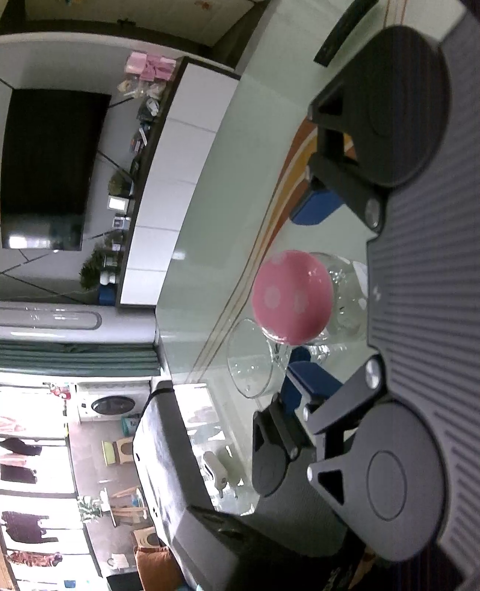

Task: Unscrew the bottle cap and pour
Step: 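Close the right gripper on the pink cap while the left gripper approaches the jar body, then hold the jar body with the left gripper while the right gripper grips the cap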

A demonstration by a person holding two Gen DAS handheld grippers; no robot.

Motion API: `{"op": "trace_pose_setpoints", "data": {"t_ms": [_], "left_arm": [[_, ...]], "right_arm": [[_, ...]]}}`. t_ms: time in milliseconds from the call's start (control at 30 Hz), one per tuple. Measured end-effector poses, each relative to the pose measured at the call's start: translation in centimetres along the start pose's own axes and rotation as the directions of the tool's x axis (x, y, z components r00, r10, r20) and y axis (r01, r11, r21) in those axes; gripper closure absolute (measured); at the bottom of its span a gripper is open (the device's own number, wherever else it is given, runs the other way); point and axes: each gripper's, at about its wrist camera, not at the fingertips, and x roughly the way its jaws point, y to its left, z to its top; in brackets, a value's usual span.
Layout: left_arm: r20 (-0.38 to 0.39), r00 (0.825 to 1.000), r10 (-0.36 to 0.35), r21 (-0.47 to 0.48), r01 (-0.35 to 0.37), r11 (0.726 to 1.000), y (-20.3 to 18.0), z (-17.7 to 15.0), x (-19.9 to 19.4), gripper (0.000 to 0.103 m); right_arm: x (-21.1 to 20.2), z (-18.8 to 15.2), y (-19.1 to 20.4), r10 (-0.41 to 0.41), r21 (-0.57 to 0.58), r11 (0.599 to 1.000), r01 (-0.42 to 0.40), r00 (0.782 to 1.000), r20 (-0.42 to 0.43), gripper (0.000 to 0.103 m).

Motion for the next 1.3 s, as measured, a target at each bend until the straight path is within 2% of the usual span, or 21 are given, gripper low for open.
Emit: {"op": "trace_pose_setpoints", "data": {"t_ms": [100, 233, 600, 700, 933, 1300], "left_arm": [[0.015, 1.000, -0.010, 0.001, 0.010, 1.000, 0.0, 0.0, 0.3, 0.000], [0.046, 0.999, -0.009, 0.004, 0.009, 1.000, -0.1, -0.2, 0.9, 0.002], [0.077, 0.997, 0.010, 0.009, -0.011, 1.000, -0.8, -0.3, 1.4, 0.006], [0.081, 0.996, 0.025, 0.008, -0.026, 1.000, -0.9, -0.2, 1.5, 0.009], [0.091, 0.994, 0.063, -0.017, -0.062, 0.998, -0.6, 0.0, 1.3, 0.027], [0.096, 0.993, 0.070, -0.017, -0.069, 0.997, -0.7, 0.1, 1.0, 0.029]], "right_arm": [[0.5, 0.1, 0.1, 0.000, -0.013, 1.000, 0.000, 1.000, -0.003, 0.022], [1.1, 0.0, 0.1, 0.008, -0.015, 1.000, -0.008, 1.000, -0.005, 0.031], [1.4, -0.4, 0.5, 0.020, -0.019, 1.000, -0.020, 1.000, -0.005, 0.032], [1.3, -0.6, 0.6, 0.021, -0.019, 1.000, -0.021, 1.000, 0.000, 0.036], [1.5, -0.5, 0.5, 0.005, -0.008, 1.000, -0.005, 1.000, 0.020, 0.037], [1.5, -0.4, 0.3, 0.009, -0.018, 1.000, -0.008, 1.000, 0.030, 0.038]]}}
